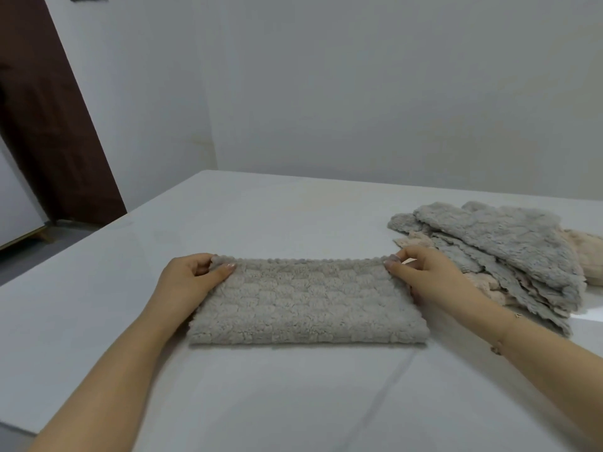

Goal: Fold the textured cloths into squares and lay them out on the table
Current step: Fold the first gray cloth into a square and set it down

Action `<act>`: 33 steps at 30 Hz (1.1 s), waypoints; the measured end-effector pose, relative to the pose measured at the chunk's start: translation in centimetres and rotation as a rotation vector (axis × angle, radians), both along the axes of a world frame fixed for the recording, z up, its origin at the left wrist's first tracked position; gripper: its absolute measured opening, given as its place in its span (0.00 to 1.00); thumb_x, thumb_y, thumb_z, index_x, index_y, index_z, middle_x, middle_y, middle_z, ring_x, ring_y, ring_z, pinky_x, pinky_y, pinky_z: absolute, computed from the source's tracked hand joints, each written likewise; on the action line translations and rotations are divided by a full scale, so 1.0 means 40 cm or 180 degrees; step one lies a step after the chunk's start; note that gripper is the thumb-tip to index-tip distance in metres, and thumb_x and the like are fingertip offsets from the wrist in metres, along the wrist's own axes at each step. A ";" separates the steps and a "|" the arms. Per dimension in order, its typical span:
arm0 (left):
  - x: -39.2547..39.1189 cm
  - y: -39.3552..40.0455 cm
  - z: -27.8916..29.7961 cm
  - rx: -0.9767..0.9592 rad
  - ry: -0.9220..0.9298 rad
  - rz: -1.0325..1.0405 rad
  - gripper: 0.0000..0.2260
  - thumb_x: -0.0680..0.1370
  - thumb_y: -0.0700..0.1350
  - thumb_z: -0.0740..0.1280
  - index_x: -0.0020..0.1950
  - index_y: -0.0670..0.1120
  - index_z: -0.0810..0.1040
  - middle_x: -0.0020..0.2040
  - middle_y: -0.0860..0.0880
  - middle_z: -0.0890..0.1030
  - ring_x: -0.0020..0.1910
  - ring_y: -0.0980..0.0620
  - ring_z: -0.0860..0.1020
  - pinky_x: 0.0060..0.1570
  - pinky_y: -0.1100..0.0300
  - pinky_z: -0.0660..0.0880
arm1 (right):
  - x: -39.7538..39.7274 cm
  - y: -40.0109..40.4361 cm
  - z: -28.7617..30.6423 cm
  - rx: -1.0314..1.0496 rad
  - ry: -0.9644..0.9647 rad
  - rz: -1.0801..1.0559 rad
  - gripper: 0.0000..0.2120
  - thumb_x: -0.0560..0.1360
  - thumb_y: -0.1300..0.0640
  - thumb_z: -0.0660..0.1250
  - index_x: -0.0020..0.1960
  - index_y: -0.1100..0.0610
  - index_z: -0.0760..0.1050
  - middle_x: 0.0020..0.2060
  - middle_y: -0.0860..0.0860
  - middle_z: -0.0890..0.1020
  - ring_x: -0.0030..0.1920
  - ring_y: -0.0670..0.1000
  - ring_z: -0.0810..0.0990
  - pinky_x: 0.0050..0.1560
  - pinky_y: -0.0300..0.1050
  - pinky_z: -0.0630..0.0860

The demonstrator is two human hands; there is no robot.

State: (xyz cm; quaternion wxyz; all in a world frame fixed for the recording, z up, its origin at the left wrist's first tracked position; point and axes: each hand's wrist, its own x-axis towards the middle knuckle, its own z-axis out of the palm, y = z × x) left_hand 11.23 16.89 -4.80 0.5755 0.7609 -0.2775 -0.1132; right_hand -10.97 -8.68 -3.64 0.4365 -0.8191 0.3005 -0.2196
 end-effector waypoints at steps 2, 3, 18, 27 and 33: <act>0.009 -0.004 -0.007 0.0167 -0.0237 0.0124 0.10 0.75 0.47 0.70 0.41 0.41 0.82 0.33 0.48 0.83 0.27 0.58 0.78 0.29 0.66 0.72 | 0.012 -0.005 -0.004 0.0019 0.0017 -0.0071 0.11 0.77 0.54 0.66 0.43 0.61 0.75 0.24 0.50 0.78 0.23 0.48 0.72 0.27 0.40 0.69; 0.013 -0.007 -0.010 0.0274 -0.0394 0.0197 0.11 0.76 0.49 0.69 0.40 0.42 0.81 0.31 0.48 0.82 0.24 0.60 0.74 0.27 0.64 0.70 | 0.016 -0.006 -0.009 0.0042 -0.0028 -0.0124 0.10 0.77 0.54 0.66 0.42 0.60 0.74 0.22 0.49 0.76 0.21 0.46 0.71 0.25 0.39 0.68; 0.043 -0.058 -0.026 0.0887 -0.1158 0.0781 0.15 0.73 0.56 0.69 0.33 0.47 0.77 0.31 0.50 0.79 0.32 0.52 0.76 0.34 0.57 0.70 | 0.054 -0.040 -0.026 -0.0618 0.0424 -0.0272 0.11 0.78 0.51 0.64 0.42 0.58 0.74 0.23 0.50 0.76 0.16 0.42 0.69 0.21 0.34 0.63; 0.040 -0.048 -0.020 0.0588 -0.1236 0.1004 0.09 0.73 0.55 0.71 0.45 0.51 0.77 0.42 0.55 0.80 0.38 0.53 0.77 0.38 0.56 0.74 | 0.045 -0.016 -0.021 -0.1586 0.0727 -0.0432 0.13 0.77 0.45 0.63 0.49 0.55 0.70 0.34 0.50 0.80 0.34 0.51 0.78 0.33 0.46 0.72; -0.066 -0.046 0.053 0.0388 -0.2183 0.0848 0.06 0.78 0.47 0.65 0.53 0.49 0.79 0.53 0.55 0.79 0.54 0.53 0.76 0.53 0.58 0.70 | 0.020 0.066 0.050 -0.2555 0.0228 0.0053 0.15 0.81 0.53 0.55 0.63 0.55 0.73 0.63 0.49 0.74 0.61 0.51 0.74 0.57 0.45 0.70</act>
